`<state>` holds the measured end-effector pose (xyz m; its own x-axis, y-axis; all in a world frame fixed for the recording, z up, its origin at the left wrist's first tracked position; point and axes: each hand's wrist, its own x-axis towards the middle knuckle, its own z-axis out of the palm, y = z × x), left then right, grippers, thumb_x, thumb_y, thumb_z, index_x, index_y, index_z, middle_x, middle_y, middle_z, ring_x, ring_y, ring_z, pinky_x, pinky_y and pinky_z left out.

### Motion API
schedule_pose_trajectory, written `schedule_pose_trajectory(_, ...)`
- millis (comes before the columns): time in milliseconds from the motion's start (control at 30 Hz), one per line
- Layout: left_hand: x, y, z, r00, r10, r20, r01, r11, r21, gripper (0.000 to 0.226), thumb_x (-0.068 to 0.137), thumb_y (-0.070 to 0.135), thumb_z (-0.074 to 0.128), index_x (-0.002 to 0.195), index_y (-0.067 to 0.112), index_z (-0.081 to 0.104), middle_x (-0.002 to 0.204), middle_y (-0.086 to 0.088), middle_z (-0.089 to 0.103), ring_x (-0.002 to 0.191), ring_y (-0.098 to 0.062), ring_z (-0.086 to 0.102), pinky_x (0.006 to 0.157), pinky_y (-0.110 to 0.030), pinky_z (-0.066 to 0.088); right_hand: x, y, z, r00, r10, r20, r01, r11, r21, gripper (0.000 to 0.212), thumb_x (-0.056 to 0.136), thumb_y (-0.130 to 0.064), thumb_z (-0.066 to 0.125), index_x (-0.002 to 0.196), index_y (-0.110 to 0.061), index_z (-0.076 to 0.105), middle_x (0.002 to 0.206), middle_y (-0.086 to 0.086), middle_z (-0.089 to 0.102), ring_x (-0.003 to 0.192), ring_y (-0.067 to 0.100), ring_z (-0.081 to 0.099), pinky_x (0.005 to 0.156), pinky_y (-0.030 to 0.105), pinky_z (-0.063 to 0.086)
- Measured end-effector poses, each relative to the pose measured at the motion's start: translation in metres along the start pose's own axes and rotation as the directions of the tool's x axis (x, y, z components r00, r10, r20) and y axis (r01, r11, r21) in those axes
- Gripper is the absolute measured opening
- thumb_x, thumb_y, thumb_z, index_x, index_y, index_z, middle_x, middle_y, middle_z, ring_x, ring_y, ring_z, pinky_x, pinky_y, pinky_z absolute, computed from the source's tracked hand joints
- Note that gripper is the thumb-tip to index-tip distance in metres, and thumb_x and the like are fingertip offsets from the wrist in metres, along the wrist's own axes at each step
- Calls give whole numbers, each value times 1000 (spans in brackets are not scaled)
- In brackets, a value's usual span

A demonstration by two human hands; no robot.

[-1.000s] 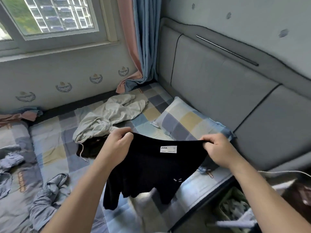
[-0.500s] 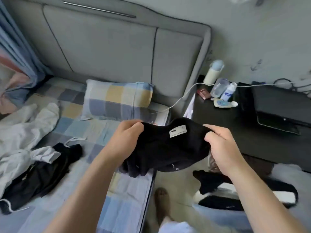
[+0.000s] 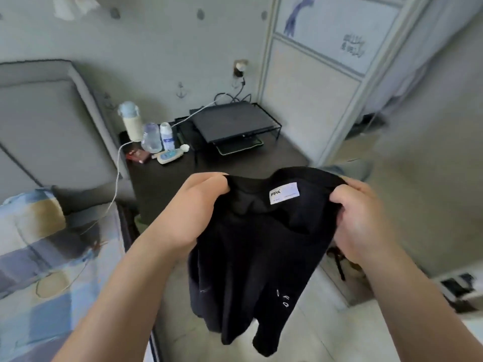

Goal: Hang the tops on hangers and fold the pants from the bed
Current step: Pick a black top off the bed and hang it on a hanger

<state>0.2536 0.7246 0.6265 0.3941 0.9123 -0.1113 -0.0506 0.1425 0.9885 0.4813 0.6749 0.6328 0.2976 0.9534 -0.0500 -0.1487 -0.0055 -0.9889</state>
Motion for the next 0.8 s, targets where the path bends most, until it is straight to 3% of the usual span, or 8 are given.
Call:
schedule_pose_trajectory(167, 50, 9, 136, 984, 46, 169, -46, 999, -1, 44, 69, 27, 54, 83, -14, 44, 80, -12, 44, 74, -29, 40, 67, -43, 29, 7, -40, -121, 990, -72, -124, 62, 995, -78, 40, 60, -9, 43, 74, -17, 80, 74, 8, 74, 74, 24, 71, 69, 34, 53)
schedule_pose_trajectory(300, 97, 19, 232, 977, 105, 187, -106, 994, -3, 25, 74, 23, 47, 71, -1, 50, 72, -10, 47, 68, -24, 46, 59, -30, 37, 29, -72, -209, 977, -152, -148, 131, 981, -143, 36, 62, -8, 43, 70, -16, 78, 68, 5, 71, 69, 21, 69, 61, 29, 51)
schedule_pose_trajectory(367, 122, 26, 271, 973, 141, 186, -141, 990, -10, 30, 75, 24, 46, 77, -5, 51, 75, -9, 51, 69, -22, 51, 60, -29, 41, 44, -90, -246, 965, -210, -155, 177, 963, -201, 36, 64, -7, 42, 65, -19, 76, 64, -2, 69, 65, 14, 67, 58, 23, 49)
schedule_pose_trajectory(467, 159, 42, 327, 972, 187, 146, -184, 982, -34, 26, 75, 26, 46, 74, 0, 50, 71, -5, 49, 65, -17, 50, 58, -24, 40, 69, -120, -295, 950, -247, -190, 191, 943, -272, 38, 68, -4, 41, 67, -21, 76, 65, -3, 68, 68, 14, 65, 65, 26, 48)
schedule_pose_trajectory(600, 213, 76, 387, 959, 229, 164, -232, 973, -5, 37, 75, 29, 45, 83, -7, 45, 81, -4, 46, 74, -23, 44, 68, -38, 35, 107, -165, -343, 925, -322, -204, 221, 889, -401, 32, 63, -11, 40, 70, -15, 71, 65, -2, 63, 65, 14, 60, 59, 25, 43)
schedule_pose_trajectory(700, 255, 107, 421, 930, 317, 186, -324, 946, 10, 37, 75, 29, 44, 85, -6, 48, 77, -3, 48, 69, -18, 46, 57, -28, 37, 141, -202, -372, 885, -407, -227, 264, 839, -476, 30, 72, -4, 38, 65, -14, 66, 64, -2, 57, 64, 14, 53, 58, 24, 39)
schedule_pose_trajectory(800, 297, 141, 447, 898, 378, 225, -390, 921, 10, 34, 74, 30, 43, 83, -2, 53, 78, -2, 51, 70, -15, 49, 58, -28, 38, 176, -238, -395, 823, -501, -266, 297, 780, -550, 23, 78, 3, 37, 75, 1, 59, 69, 6, 49, 68, 18, 45, 63, 30, 32)
